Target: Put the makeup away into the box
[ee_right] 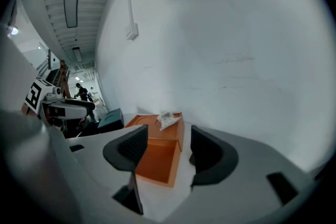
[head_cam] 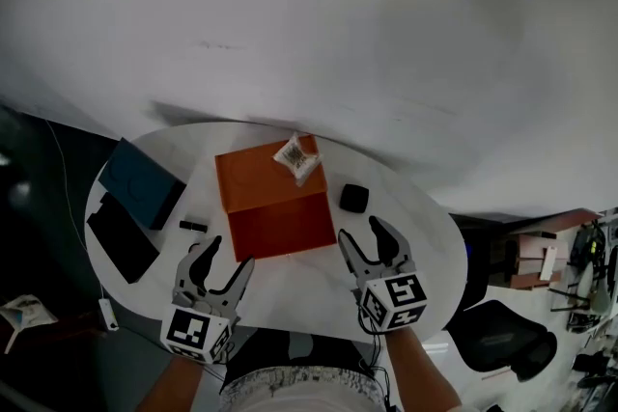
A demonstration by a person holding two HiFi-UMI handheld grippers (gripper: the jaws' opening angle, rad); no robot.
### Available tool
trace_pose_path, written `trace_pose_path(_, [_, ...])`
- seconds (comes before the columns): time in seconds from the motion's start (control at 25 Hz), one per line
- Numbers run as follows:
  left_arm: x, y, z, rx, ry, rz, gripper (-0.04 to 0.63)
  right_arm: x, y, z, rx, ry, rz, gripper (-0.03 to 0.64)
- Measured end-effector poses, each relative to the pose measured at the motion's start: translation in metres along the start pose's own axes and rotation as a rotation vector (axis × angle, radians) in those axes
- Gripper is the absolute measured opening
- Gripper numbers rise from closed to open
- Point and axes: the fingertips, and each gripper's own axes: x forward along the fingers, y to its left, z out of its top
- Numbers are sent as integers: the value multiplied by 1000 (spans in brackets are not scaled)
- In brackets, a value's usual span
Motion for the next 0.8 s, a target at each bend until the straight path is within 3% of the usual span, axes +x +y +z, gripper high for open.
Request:
trace_pose_path(0.4, [35,7,-6,23,41,-88,259,27,-24,-13,43,23,-88,267])
trace_pose_path(0.8, [54,13,-22,18,92,-111,259,58,-46,-40,93,71,-149,270])
